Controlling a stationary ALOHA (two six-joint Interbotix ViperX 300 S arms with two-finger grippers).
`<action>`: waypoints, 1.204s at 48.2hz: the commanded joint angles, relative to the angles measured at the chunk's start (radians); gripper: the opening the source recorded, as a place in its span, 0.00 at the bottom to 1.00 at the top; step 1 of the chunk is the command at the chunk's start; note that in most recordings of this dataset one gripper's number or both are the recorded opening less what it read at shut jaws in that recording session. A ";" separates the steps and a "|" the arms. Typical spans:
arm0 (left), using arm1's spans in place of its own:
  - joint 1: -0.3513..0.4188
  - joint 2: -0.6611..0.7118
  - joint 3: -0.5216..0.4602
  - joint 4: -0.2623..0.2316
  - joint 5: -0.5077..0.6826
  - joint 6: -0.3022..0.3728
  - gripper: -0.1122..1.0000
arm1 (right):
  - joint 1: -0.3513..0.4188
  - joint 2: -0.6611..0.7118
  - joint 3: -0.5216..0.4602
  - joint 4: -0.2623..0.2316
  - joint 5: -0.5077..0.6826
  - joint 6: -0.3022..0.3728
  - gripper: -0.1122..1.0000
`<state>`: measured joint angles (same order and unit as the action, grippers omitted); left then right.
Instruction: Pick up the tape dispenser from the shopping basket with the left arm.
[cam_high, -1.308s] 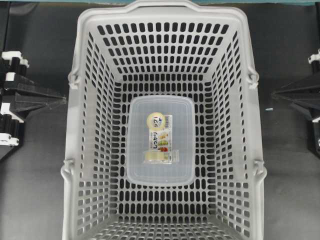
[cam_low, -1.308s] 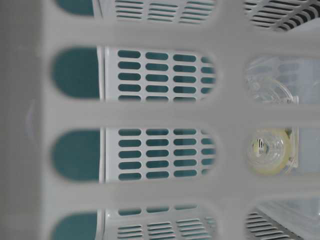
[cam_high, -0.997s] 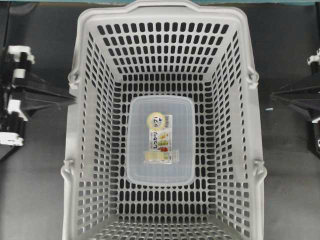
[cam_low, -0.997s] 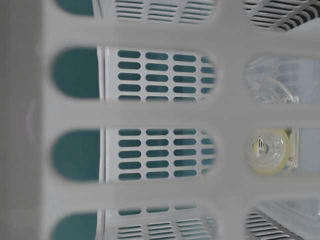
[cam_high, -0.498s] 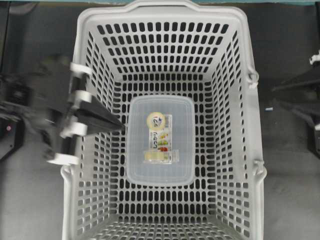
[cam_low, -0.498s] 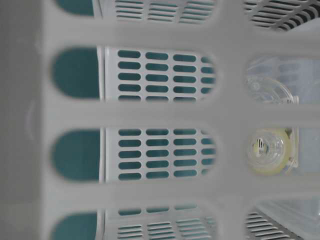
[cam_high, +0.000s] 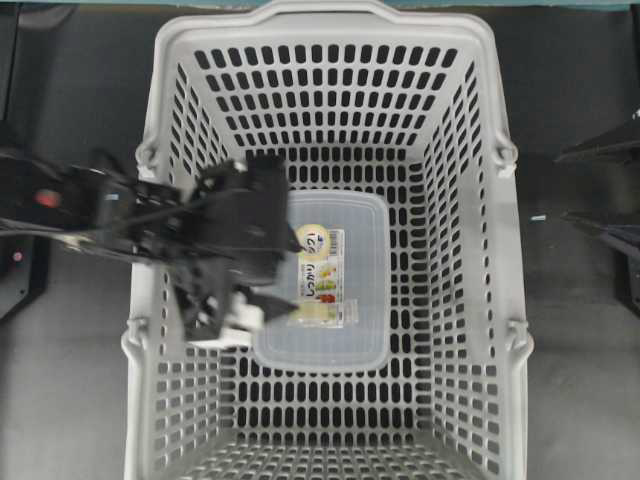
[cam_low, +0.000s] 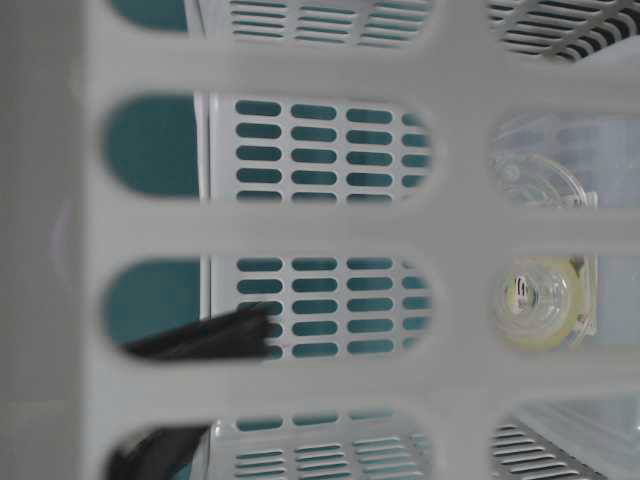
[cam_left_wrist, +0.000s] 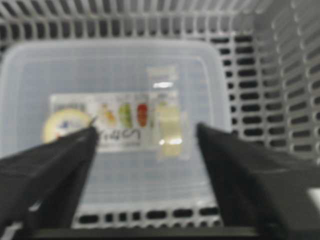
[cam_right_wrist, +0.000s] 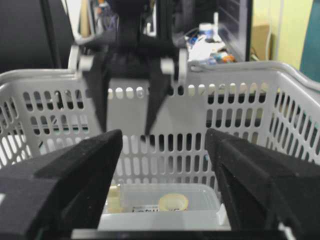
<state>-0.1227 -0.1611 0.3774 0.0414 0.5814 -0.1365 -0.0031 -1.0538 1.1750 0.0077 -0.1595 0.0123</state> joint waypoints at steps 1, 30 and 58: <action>-0.009 0.052 -0.049 0.005 0.003 -0.035 0.85 | 0.000 0.006 -0.021 0.003 -0.005 -0.002 0.69; -0.057 0.230 -0.064 0.003 0.012 -0.071 0.80 | -0.002 0.005 -0.014 0.003 0.008 0.000 0.69; -0.044 0.107 -0.476 0.005 0.466 -0.008 0.35 | -0.002 0.002 -0.012 0.002 0.012 0.000 0.69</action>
<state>-0.1672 -0.0153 0.0337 0.0430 0.9511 -0.1457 -0.0031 -1.0569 1.1750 0.0061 -0.1442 0.0123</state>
